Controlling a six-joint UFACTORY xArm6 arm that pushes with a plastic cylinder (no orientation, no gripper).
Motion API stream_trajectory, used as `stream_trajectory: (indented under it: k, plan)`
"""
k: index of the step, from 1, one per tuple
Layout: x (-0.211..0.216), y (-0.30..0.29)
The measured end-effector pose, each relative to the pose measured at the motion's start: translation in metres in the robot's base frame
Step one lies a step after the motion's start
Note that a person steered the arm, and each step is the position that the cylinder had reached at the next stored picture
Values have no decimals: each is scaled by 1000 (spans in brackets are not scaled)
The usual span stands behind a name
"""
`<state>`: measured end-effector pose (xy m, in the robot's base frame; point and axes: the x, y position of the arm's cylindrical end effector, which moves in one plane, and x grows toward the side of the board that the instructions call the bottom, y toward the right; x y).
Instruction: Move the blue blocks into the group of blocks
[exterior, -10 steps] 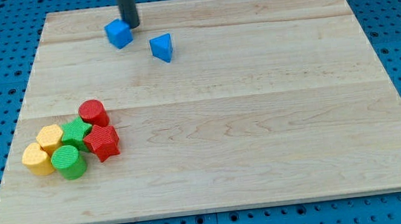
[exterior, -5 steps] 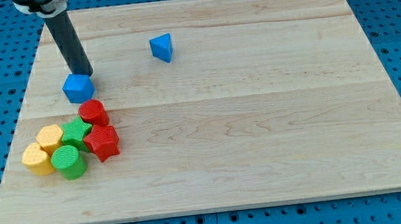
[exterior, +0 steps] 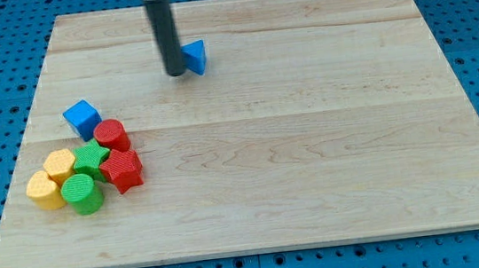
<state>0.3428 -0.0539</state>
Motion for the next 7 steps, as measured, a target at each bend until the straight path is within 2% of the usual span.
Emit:
stream_trajectory:
  k: [1,2,3,5,6,7]
  plan:
    - [14,59]
    - [-23,106]
    - [-38,68]
    - [12,-28]
    - [-19,-13]
    - [-20,-33]
